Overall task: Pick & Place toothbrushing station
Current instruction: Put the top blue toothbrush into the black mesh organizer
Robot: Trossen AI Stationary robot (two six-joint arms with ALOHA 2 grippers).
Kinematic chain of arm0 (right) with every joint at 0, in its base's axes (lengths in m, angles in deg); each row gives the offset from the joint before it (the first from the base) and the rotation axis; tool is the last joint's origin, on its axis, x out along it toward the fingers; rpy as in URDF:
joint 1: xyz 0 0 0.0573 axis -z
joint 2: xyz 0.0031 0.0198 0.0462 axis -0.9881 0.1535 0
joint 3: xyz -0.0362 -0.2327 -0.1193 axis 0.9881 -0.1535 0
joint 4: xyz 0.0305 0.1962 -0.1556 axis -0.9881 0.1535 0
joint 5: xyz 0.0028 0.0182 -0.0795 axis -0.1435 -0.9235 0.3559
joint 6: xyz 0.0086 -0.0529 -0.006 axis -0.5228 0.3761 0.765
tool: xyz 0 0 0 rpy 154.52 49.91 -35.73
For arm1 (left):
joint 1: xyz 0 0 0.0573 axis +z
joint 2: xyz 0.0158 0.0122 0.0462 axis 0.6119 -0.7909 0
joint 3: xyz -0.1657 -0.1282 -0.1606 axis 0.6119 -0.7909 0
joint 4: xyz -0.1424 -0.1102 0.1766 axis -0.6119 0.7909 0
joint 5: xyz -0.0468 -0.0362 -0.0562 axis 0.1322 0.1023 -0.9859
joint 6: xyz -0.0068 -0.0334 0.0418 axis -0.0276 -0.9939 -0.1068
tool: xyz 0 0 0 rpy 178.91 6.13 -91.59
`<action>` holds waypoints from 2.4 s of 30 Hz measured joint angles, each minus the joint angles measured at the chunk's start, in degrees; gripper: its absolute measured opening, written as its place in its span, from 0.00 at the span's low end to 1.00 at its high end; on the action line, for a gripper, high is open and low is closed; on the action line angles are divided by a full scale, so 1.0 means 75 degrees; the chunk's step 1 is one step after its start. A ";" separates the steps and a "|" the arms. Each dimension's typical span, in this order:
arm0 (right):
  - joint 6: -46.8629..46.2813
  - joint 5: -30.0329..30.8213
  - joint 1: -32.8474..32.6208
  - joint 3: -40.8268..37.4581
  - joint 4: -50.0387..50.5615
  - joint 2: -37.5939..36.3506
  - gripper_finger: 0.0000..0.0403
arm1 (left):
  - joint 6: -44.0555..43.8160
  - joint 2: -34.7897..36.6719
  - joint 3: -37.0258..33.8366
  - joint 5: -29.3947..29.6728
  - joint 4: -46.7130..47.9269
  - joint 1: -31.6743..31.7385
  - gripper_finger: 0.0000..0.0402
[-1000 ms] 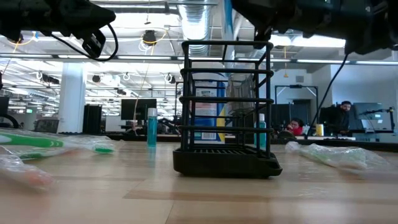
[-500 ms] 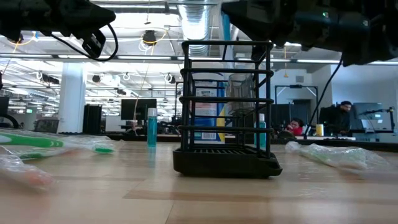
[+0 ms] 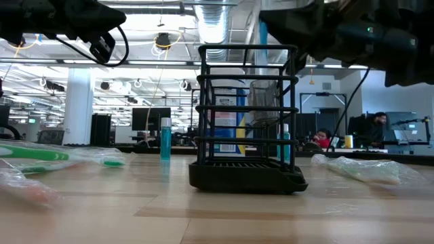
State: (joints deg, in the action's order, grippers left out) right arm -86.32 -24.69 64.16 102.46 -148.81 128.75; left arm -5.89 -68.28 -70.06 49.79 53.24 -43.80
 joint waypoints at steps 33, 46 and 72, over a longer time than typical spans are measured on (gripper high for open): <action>-0.0160 -0.0188 0.0075 0.0316 0.0603 0.0576 0.12 | 0.0000 0.0000 0.0000 0.0000 0.0003 0.0000 0.02; -0.0227 -0.0190 0.0075 0.0316 0.0849 0.0576 0.16 | 0.0000 0.0000 0.0000 0.0000 0.0003 0.0001 0.02; -0.0349 -0.1020 0.0257 0.0313 0.1189 0.0506 0.17 | 0.0000 0.0000 0.0000 0.0000 0.0003 0.0001 0.02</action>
State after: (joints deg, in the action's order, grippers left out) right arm -88.93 -32.35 66.09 104.81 -139.89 132.55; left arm -5.89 -68.28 -70.06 49.79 53.26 -43.79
